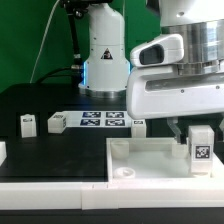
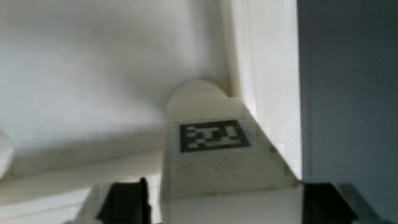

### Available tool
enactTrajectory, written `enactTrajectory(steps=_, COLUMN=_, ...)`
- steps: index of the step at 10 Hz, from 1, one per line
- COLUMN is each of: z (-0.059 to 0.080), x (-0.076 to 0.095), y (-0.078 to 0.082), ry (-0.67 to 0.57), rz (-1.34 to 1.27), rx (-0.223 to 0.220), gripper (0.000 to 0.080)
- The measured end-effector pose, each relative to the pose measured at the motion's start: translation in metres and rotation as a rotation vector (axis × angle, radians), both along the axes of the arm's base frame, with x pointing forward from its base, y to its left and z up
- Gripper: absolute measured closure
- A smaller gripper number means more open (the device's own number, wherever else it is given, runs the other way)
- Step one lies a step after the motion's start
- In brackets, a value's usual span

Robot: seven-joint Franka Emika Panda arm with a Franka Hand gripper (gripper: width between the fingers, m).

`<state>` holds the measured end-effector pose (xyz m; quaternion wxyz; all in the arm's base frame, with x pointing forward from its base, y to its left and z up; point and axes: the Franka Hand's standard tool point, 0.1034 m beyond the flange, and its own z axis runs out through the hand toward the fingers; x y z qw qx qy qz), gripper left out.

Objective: Assemble one leg

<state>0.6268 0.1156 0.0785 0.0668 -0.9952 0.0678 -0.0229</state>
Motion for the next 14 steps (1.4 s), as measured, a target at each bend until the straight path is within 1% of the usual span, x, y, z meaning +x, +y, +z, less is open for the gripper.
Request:
enactTrajectory(steps=1, z=0.0000, x=0.0001, y=-0.0004, ry=0.003, rz=-0.021, rx=0.002, gripper=0.0508)
enactTrajectory(steps=3, z=-0.0003, x=-0.0001, y=-0.0005, ry=0.013, rz=-0.111, rx=0.005, gripper=0.0508)
enactTrajectory(steps=4, z=-0.0005, x=0.0001, y=-0.0008, ry=0.024, rz=-0.216, rx=0.013, gripper=0.0508)
enactTrajectory(steps=7, z=-0.0016, x=0.0002, y=-0.0020, ry=0.087, rz=-0.750, rx=0.041, gripper=0.0508)
enactTrajectory(steps=10, z=-0.0021, x=-0.0014, y=0.0010, ry=0.138, rz=-1.155, rx=0.058, gripper=0.0507)
enactTrajectory(steps=12, z=-0.0016, x=-0.0008, y=0.0001, ry=0.164, rz=-1.316, rx=0.075, gripper=0.0507)
enactTrajectory(steps=14, z=-0.0016, x=-0.0009, y=0.0007, ry=0.167, rz=-1.340, rx=0.077, gripper=0.0506)
